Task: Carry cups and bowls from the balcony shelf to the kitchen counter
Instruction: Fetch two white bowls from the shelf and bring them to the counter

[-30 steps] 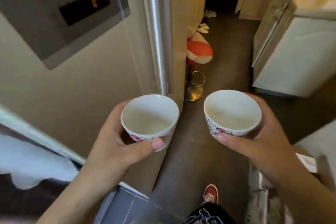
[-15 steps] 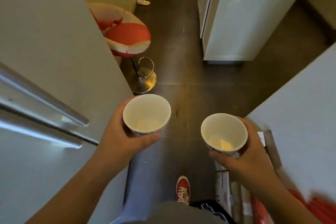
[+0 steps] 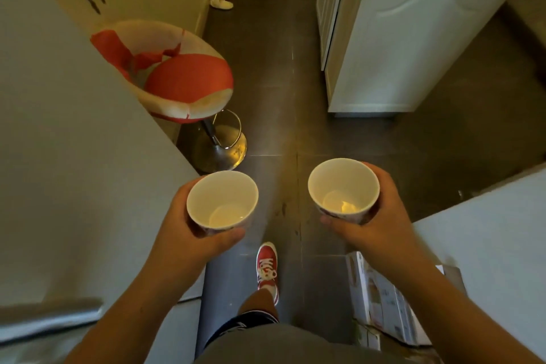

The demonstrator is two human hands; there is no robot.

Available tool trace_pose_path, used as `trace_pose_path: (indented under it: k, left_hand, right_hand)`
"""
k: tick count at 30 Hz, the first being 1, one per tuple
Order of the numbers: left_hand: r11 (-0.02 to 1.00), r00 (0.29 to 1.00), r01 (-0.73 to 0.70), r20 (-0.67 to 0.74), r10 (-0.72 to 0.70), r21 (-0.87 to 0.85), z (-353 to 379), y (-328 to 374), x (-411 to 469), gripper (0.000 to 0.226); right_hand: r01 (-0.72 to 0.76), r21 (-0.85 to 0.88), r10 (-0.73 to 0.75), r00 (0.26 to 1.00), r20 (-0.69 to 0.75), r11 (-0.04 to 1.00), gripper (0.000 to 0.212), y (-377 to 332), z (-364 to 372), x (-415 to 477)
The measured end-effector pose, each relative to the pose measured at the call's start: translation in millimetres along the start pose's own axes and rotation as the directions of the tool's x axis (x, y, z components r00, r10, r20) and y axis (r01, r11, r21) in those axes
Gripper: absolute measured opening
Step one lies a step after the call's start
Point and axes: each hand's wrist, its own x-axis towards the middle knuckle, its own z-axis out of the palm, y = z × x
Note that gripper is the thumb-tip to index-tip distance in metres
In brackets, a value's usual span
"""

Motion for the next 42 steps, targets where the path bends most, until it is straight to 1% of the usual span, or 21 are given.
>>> trace_pose_path:
  k: [3, 5, 9, 10, 13, 16, 20, 23, 26, 29, 32, 35, 38, 40, 42]
  left_hand:
    - [1.0, 0.999, -0.023, 0.033, 0.023, 0.016, 7.9, 1.6, 63.4, 0.082]
    - [0.999, 0.997, -0.045, 0.071, 0.043, 0.03, 17.4, 8.3, 103.7, 0.082]
    - [0.998, 0.975, -0.064, 0.215, 0.058, 0.023, 48.5, 26.8, 177.2, 0.087]
    - [0.997, 0.962, -0.075, 0.263, 0.068, 0.016, 58.8, 32.7, 193.3, 0.089]
    - [0.993, 0.916, -0.119, 0.383, 0.116, -0.015, 98.2, 51.6, 240.5, 0.076]
    - [0.989, 0.85, -0.127, 0.507, 0.145, -0.07, 148.8, 69.9, 282.3, 0.076]
    - [0.986, 0.781, -0.133, 0.602, 0.166, -0.099, 221.7, 91.9, 332.8, 0.079]
    - [0.986, 0.751, -0.144, 0.639, 0.167, -0.088, 273.1, 108.0, 373.9, 0.082]
    - [0.989, 0.744, -0.137, 0.653, 0.141, -0.057, 308.9, 123.9, 412.4, 0.081]
    - [0.99, 0.749, -0.134, 0.652, 0.123, -0.032, 331.9, 137.3, 447.4, 0.082]
    - [0.992, 0.768, -0.126, 0.63, 0.114, -0.027, 348.4, 146.7, 480.9, 0.081]
    - [0.99, 0.776, -0.138, 0.623, 0.104, 0.007, 367.5, 154.0, 517.4, 0.074]
    - [0.99, 0.781, -0.14, 0.618, 0.091, 0.031, 393.2, 157.8, 559.6, 0.073]
    - [0.99, 0.766, -0.139, 0.637, 0.089, 0.028, 414.3, 161.2, 591.3, 0.078]
    - [0.989, 0.729, -0.144, 0.678, 0.099, 0.01, 438.8, 169.8, 624.8, 0.082]
  right_hand:
    - [-0.007, -0.004, 0.007, 0.998, -0.058, 1.0, 0.075, -1.6, -0.8, 48.5]
    - [-0.042, -0.01, 0.041, 0.994, -0.103, 0.999, 0.077, -1.8, -6.7, 73.0]
    - [-0.102, -0.013, 0.097, 0.972, -0.213, 0.995, 0.074, 5.4, -30.7, 106.8]
    - [-0.118, -0.006, 0.113, 0.964, -0.24, 0.993, 0.072, 7.4, -38.1, 113.0]
    - [-0.14, -0.007, 0.129, 0.929, -0.347, 0.99, 0.073, 23.8, -62.1, 130.2]
    - [-0.221, -0.004, 0.2, 0.888, -0.415, 0.975, 0.081, 40.2, -88.6, 145.5]
    - [-0.286, 0.02, 0.257, 0.828, -0.498, 0.958, 0.083, 62.2, -126.3, 174.2]
    - [-0.298, 0.038, 0.27, 0.795, -0.543, 0.954, 0.083, 79.1, -155.6, 209.4]
    - [-0.32, 0.064, 0.3, 0.777, -0.553, 0.945, 0.086, 86.8, -184.5, 250.5]
    - [-0.31, 0.073, 0.296, 0.772, -0.563, 0.948, 0.092, 94.2, -211.0, 299.7]
    - [-0.293, 0.078, 0.285, 0.775, -0.564, 0.953, 0.091, 94.5, -232.1, 351.2]
    - [-0.293, 0.089, 0.288, 0.758, -0.585, 0.952, 0.09, 95.4, -251.7, 402.4]
    - [-0.26, 0.092, 0.264, 0.766, -0.587, 0.961, 0.089, 99.6, -270.9, 454.3]
    - [-0.245, 0.074, 0.24, 0.766, -0.597, 0.967, 0.089, 105.9, -285.6, 487.9]
    - [-0.238, 0.052, 0.22, 0.763, -0.609, 0.97, 0.088, 112.1, -301.3, 518.2]
